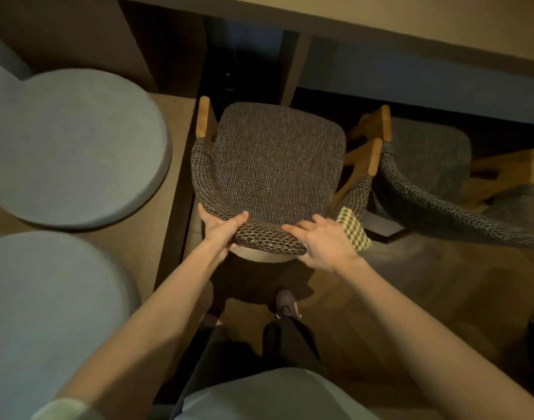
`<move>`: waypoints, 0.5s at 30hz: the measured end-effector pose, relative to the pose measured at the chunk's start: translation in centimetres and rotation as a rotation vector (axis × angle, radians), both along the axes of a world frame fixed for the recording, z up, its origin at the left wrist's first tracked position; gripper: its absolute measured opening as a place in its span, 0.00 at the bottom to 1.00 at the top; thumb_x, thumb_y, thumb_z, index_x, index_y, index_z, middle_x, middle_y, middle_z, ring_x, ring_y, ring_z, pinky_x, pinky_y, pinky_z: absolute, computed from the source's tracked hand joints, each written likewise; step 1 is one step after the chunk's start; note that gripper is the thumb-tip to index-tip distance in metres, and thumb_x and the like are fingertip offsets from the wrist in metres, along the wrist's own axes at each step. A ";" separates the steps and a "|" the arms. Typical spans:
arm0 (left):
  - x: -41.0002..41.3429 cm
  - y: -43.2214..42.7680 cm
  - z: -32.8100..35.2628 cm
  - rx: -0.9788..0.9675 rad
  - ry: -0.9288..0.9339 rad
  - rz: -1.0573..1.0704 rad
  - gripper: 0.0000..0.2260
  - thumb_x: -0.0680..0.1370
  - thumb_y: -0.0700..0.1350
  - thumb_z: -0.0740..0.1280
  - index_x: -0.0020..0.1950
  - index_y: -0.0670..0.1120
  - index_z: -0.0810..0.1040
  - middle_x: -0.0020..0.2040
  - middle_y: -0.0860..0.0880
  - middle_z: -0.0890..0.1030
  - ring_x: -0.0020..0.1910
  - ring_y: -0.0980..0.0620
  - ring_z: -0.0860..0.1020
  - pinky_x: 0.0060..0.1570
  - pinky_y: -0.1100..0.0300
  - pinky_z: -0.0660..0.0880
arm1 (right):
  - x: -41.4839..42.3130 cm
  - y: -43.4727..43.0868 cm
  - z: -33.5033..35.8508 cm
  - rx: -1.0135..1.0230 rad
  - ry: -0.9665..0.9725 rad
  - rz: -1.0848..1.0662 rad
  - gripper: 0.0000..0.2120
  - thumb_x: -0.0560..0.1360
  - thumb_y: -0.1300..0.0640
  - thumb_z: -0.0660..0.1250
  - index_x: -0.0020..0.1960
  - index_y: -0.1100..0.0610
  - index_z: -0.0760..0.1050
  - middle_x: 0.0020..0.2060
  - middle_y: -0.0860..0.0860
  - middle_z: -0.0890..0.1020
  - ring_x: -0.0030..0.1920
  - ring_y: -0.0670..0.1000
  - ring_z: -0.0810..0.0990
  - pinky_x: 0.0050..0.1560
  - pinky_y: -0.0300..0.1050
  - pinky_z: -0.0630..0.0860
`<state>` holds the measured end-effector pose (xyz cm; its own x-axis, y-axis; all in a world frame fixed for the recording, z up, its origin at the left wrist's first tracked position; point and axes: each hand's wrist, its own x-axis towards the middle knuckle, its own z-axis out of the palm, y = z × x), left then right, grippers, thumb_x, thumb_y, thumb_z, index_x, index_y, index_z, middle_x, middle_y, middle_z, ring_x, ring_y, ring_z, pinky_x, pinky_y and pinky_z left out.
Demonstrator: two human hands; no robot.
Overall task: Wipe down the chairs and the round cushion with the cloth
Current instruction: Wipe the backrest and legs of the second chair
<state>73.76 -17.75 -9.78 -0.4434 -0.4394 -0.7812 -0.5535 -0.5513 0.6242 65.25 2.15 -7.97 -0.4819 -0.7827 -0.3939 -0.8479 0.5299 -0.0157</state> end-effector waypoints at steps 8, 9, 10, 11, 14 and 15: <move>0.9 4.4 4.1 -0.825 -0.161 -0.693 0.30 0.81 0.49 0.60 0.78 0.45 0.49 0.77 0.37 0.43 0.76 0.37 0.41 0.73 0.43 0.41 | 0.5 4.0 4.5 -0.299 -0.146 -0.264 0.31 0.69 0.34 0.67 0.69 0.43 0.68 0.59 0.46 0.70 0.59 0.48 0.73 0.48 0.44 0.74; 0.9 5.8 4.6 -0.913 -0.117 -0.763 0.29 0.81 0.48 0.59 0.78 0.45 0.51 0.78 0.37 0.45 0.76 0.37 0.41 0.72 0.43 0.39 | 0.5 5.4 4.9 -0.341 -0.140 -0.304 0.30 0.69 0.35 0.67 0.69 0.43 0.68 0.59 0.46 0.70 0.58 0.48 0.73 0.47 0.45 0.76; 0.7 7.1 5.0 -0.971 -0.078 -0.823 0.28 0.81 0.47 0.59 0.78 0.46 0.53 0.78 0.38 0.47 0.76 0.38 0.41 0.72 0.43 0.38 | 0.2 7.0 5.3 -0.367 -0.131 -0.341 0.30 0.70 0.36 0.68 0.69 0.43 0.68 0.60 0.47 0.69 0.59 0.48 0.73 0.46 0.45 0.77; 0.3 8.5 5.5 -1.001 -0.041 -0.869 0.27 0.81 0.47 0.59 0.78 0.46 0.54 0.78 0.40 0.48 0.76 0.39 0.41 0.72 0.44 0.38 | -0.3 8.7 5.6 -0.373 -0.118 -0.377 0.29 0.70 0.38 0.69 0.69 0.43 0.68 0.61 0.47 0.69 0.60 0.48 0.72 0.46 0.46 0.78; -1.8 13.0 6.4 -0.928 0.105 -0.937 0.27 0.81 0.45 0.61 0.78 0.48 0.54 0.79 0.44 0.49 0.77 0.43 0.44 0.74 0.48 0.43 | -2.8 14.9 6.2 -0.320 -0.012 -0.523 0.30 0.69 0.44 0.73 0.69 0.45 0.68 0.66 0.49 0.66 0.65 0.51 0.69 0.51 0.50 0.78; -2.7 14.7 6.6 -0.882 0.159 -0.951 0.28 0.81 0.44 0.61 0.78 0.49 0.53 0.79 0.46 0.49 0.77 0.45 0.45 0.74 0.49 0.48 | -3.9 17.2 6.4 -0.297 0.036 -0.578 0.31 0.69 0.46 0.74 0.69 0.46 0.68 0.66 0.50 0.65 0.66 0.52 0.68 0.52 0.51 0.78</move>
<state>71.03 -3.06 -3.15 -0.9223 -0.2390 -0.3037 -0.3849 0.6387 0.6663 61.37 19.36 -1.60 -0.8666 -0.4666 -0.1768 -0.4303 0.8783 -0.2085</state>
